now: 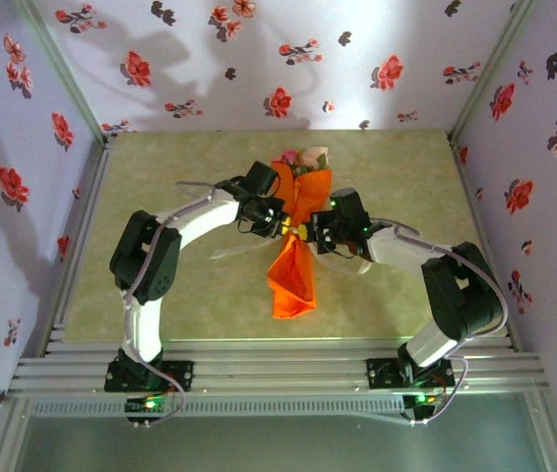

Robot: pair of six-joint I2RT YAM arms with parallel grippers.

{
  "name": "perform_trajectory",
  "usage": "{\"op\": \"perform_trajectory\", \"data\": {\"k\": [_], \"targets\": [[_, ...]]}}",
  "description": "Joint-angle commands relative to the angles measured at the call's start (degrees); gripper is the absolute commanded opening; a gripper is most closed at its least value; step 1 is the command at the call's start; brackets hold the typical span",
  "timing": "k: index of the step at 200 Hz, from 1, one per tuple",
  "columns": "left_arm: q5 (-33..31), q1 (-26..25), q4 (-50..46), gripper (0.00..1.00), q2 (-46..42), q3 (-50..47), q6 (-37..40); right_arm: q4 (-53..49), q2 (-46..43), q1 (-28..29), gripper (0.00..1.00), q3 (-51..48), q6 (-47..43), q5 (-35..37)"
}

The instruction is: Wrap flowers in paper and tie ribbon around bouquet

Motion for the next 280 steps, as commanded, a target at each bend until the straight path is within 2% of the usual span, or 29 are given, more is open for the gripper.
{"op": "perform_trajectory", "data": {"k": [1, 14, 81, 147, 194, 248, 280], "targets": [[0.2, 0.2, 1.9, 0.06, -1.0, -0.4, -0.1, 2.3, -0.5, 0.4, 0.0, -0.3, 1.7, -0.6], [-0.7, 0.2, 3.5, 0.0, -1.6, -1.2, -0.5, 2.4, -0.8, 0.4, 0.0, -0.2, 1.9, -0.4], [-2.4, 0.2, 10.0, 0.0, -4.1, -6.1, -2.8, 2.5, -1.1, 0.3, 0.0, -1.2, 2.3, -0.8], [-6.3, -0.1, 31.6, 0.0, -6.1, -15.0, -5.6, 1.7, -1.0, 0.2, 0.0, -2.5, 2.3, -1.4], [-8.3, -1.2, 43.0, 0.0, -8.3, -22.6, -8.2, 0.2, -0.5, 0.2, 0.0, -2.7, 2.3, -1.4], [-9.2, -1.3, 47.9, 0.0, -11.5, -28.5, -9.2, -1.1, -0.3, 0.1, 0.0, -3.1, 2.1, -1.7], [-9.1, -1.5, 50.3, 0.0, -11.6, -30.0, -9.6, -1.4, -0.4, 0.1, 0.09, -3.4, 1.8, -1.4]]}}
